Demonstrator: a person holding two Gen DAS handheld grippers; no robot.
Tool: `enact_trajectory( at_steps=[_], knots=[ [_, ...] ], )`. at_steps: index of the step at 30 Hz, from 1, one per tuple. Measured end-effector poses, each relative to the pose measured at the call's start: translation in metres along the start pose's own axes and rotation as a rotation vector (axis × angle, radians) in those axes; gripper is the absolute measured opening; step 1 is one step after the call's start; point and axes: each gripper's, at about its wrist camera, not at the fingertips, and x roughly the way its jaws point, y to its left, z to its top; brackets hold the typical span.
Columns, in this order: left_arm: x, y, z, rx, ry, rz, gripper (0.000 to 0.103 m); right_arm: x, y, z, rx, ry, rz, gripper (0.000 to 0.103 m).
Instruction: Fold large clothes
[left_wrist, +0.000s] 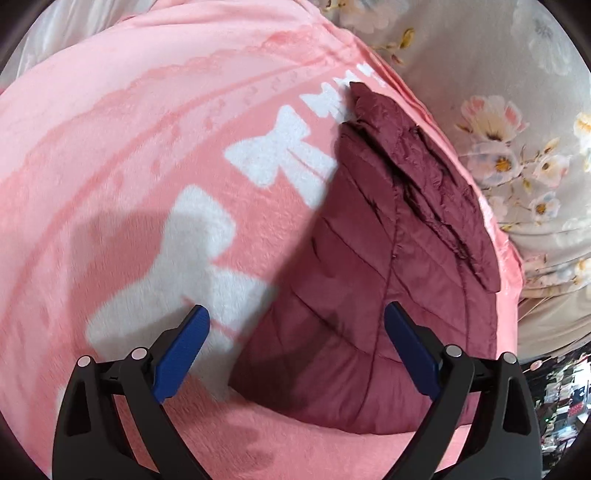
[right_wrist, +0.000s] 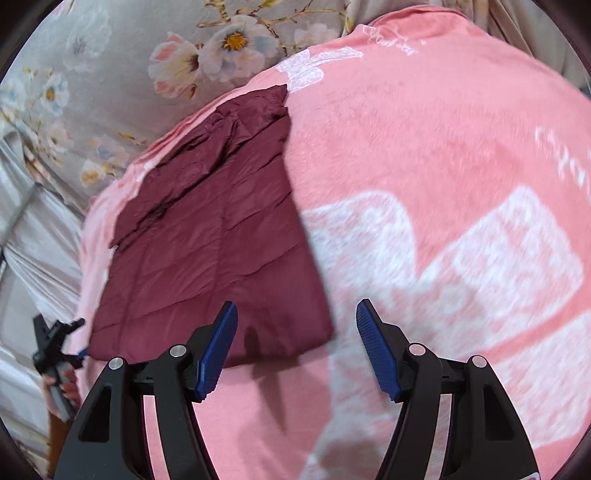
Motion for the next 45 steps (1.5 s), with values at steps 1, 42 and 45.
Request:
enact_trajectory(
  at_steps=[1, 42, 45],
  knots=[
    [0.000, -0.003, -0.001, 0.004, -0.001, -0.017, 0.093, 0.004, 0.003, -0.002, 0.000, -0.007, -0.001, 0.066],
    [-0.197, -0.103, 0.002, 0.239, -0.336, -0.109, 0.005, -0.132, 0.078, 0.061, -0.079, -0.374, 0.224, 0.003],
    [-0.134, -0.110, 0.031, 0.255, -0.276, 0.016, 0.005, -0.071, 0.077, 0.082, -0.070, -0.308, 0.124, 0.003]
  ],
)
